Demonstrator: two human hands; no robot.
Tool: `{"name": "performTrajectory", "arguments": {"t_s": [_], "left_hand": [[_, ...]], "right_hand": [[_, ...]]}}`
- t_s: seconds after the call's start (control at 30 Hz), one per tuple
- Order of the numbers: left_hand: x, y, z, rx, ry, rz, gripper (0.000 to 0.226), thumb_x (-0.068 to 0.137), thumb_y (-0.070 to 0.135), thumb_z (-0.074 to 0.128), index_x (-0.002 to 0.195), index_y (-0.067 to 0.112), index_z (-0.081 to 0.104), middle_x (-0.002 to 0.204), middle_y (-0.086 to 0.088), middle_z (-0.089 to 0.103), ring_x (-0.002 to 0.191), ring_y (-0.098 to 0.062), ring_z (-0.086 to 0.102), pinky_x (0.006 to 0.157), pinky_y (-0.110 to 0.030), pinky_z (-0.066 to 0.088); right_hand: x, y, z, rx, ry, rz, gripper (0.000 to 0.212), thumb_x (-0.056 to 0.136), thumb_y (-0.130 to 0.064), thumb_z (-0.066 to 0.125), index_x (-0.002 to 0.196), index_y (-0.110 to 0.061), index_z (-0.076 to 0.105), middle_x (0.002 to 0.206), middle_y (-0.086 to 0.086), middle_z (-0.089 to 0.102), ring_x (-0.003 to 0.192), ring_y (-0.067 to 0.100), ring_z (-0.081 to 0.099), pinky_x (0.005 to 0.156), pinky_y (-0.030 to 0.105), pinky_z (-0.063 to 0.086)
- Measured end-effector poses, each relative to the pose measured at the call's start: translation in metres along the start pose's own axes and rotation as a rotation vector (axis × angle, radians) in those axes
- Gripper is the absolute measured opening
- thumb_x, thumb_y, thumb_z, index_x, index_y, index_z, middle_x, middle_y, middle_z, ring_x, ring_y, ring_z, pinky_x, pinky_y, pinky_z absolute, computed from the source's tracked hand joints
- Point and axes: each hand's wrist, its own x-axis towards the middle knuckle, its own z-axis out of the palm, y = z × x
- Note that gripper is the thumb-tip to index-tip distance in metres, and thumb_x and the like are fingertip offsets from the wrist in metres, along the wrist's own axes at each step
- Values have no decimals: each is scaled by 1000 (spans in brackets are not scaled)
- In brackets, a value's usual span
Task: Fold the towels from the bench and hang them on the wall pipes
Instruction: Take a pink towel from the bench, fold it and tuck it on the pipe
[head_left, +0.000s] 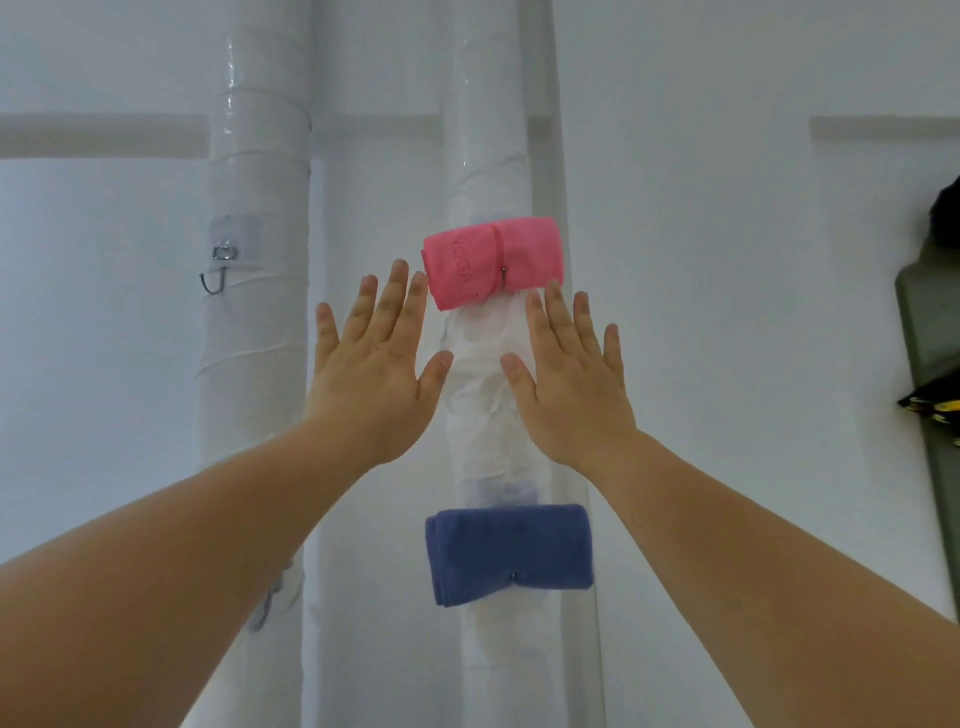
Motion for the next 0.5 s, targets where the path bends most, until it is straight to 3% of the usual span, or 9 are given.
{"name": "performTrajectory", "arguments": {"t_s": [0.27,0.4,0.5], "left_hand": [[-56,-53,4,-85,-54,73,73,98,62,20,161,32,3,170,2,-14,156,-23,-17,124,-54,-10],[-101,-114,-2,-144,-78,184,73,94,64,38,158,33,20,171,-2,-3,157,-26,-13,124,-58,-7],[-139,-171,-12,-247,-76,286,76,92,65,41,158,34,20,171,-2,-2,157,-25,-11,125,-56,-7]], "right_hand": [[-48,-68,14,-92,-34,34,68,103,-56,15,161,-28,-9,168,-5,-19,154,21,-20,125,51,-9],[-88,-130,32,-224,-76,117,69,100,-60,11,161,-30,-2,170,0,-15,155,25,-17,125,54,-6],[-128,-192,48,-326,-78,169,68,100,-60,10,161,-32,2,170,1,-9,156,27,-12,124,55,-5]]}}
